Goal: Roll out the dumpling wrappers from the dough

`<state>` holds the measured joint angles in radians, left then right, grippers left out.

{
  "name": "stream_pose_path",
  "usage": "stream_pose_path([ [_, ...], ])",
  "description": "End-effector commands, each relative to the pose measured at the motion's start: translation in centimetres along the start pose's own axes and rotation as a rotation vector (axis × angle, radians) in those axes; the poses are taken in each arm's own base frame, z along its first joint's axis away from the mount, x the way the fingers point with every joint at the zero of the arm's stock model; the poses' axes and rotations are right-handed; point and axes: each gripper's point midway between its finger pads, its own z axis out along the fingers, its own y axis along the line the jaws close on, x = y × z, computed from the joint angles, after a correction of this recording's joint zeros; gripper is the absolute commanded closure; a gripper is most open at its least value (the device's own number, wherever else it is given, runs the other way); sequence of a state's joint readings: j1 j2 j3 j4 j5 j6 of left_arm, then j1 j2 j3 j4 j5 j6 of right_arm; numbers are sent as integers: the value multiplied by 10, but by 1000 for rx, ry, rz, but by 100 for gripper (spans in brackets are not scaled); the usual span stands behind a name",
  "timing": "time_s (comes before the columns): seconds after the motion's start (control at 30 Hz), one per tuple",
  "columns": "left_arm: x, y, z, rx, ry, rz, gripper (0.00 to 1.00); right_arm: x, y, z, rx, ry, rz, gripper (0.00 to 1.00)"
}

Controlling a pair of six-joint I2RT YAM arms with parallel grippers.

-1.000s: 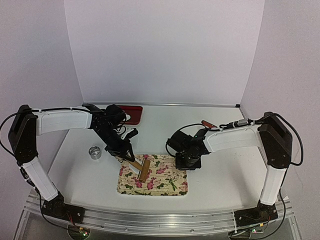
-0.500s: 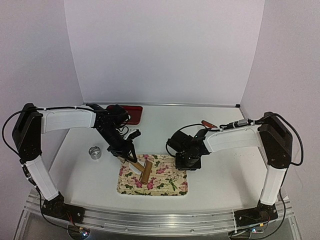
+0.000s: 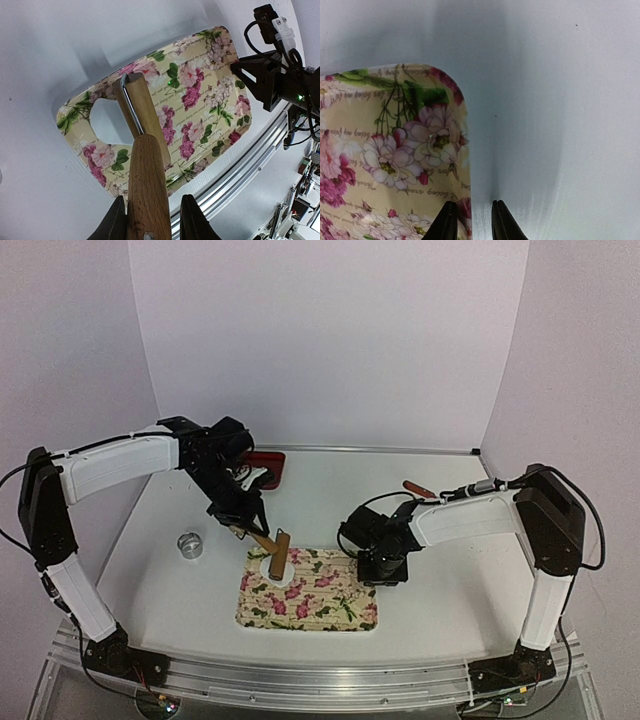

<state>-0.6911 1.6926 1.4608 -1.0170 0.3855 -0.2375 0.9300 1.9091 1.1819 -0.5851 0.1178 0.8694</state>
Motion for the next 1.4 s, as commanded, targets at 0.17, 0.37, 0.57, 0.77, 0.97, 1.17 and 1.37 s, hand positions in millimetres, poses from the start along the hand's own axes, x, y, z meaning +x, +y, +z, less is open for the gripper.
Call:
stream_pose_path([
  [0.17,12,19,-7,-30,16,-24,100,7,-6,8,25,40,-19,82],
  [0.37,16,37,5,-86,56,-18,100,6,-4,7,21,38,-17,82],
  [0.57,25,52,13,-110,91,-27,100,6,-5,7,22,37,-16,82],
  [0.77,25,54,21,-89,111,-13,100,5,-4,7,22,37,-18,82],
  [0.97,31,64,33,-108,159,-22,100,4,-4,6,23,32,-17,82],
  [1.17,41,81,40,-170,209,-67,100,5,-5,7,29,35,-18,83],
  [1.37,50,87,48,-172,248,-91,100,8,-3,13,33,54,-32,92],
])
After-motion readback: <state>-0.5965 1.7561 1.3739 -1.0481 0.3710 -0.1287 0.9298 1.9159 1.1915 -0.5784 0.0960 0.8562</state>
